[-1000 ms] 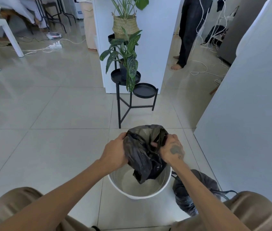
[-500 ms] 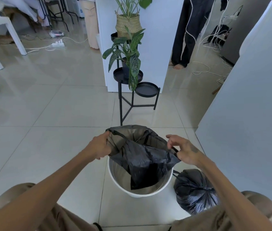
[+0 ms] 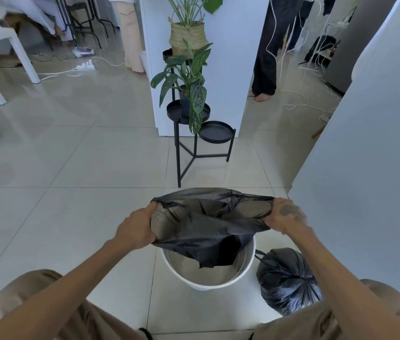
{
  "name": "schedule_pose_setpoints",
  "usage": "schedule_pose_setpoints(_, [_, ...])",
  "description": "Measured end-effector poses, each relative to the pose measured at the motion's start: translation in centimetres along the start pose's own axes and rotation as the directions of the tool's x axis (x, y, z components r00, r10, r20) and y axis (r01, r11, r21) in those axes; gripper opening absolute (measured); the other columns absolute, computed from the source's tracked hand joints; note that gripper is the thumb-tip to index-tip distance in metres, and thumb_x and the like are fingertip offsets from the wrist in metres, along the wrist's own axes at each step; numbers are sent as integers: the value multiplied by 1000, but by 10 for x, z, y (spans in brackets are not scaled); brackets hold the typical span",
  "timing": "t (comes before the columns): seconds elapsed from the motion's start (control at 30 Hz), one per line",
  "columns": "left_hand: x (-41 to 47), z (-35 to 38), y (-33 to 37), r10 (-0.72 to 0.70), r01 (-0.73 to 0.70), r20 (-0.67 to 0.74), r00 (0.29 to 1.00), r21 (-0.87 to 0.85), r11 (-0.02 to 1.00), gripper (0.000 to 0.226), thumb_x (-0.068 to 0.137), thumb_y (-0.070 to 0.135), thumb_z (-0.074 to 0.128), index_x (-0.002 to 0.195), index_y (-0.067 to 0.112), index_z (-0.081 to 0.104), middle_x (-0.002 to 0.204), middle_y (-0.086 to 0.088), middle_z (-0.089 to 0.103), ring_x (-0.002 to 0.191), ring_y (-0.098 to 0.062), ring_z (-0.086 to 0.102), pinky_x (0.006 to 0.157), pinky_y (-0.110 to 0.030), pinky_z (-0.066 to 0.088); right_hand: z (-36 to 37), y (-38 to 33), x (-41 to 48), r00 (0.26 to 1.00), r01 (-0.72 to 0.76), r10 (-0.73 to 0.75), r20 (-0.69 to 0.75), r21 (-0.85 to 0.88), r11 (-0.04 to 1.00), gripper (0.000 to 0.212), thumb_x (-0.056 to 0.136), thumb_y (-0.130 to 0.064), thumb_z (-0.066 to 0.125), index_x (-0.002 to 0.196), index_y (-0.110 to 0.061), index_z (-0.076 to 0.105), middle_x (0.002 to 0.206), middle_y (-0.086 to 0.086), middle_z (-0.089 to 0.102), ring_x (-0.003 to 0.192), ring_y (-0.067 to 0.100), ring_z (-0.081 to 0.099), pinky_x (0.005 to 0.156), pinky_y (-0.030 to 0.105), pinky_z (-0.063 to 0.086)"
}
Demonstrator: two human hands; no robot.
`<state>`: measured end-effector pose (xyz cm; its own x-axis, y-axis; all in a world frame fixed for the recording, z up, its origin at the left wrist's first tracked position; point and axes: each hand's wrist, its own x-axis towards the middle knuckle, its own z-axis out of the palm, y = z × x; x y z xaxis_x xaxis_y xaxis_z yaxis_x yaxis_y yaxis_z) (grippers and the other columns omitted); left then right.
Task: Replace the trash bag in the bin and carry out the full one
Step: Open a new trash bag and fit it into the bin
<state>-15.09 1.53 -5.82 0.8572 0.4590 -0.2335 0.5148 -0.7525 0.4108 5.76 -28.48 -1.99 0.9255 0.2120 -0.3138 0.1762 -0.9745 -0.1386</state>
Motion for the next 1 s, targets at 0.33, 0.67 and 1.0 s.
schedule_pose_setpoints(0.33, [1, -8, -20, -69, 78, 65, 996, -146, 986, 88, 65, 41, 81, 145, 30, 44, 125, -2, 67, 97, -28, 62, 76, -34, 54, -19, 14, 0, 892, 38, -191, 410, 353, 935, 69, 82, 2, 71, 134, -29, 37, 126, 9, 58, 98, 23, 68, 70, 43, 65])
schedule_pose_setpoints(0.67, [-6, -34, 59, 434, -400, -443, 784, 173, 900, 46, 81, 60, 63, 63, 19, 76, 128, -10, 69, 125, -34, 53, 104, -41, 41, -22, -1, 1, 828, 4, -402, 390, 714, 700, 102, 75, 24, 66, 154, -30, 29, 122, -1, 57, 115, 32, 61, 91, 54, 57])
schedule_pose_setpoints(1.0, [36, 5, 85, 460, -437, 108, 881, 557, 706, 43, 87, 13, 65, 128, 24, 67, 166, -12, 20, 148, -34, 24, 110, -52, 40, -27, 12, 9, 687, -28, -579, 439, 812, 583, 83, 75, 33, 51, 136, -23, 61, 136, 15, 58, 118, 35, 65, 83, 42, 62])
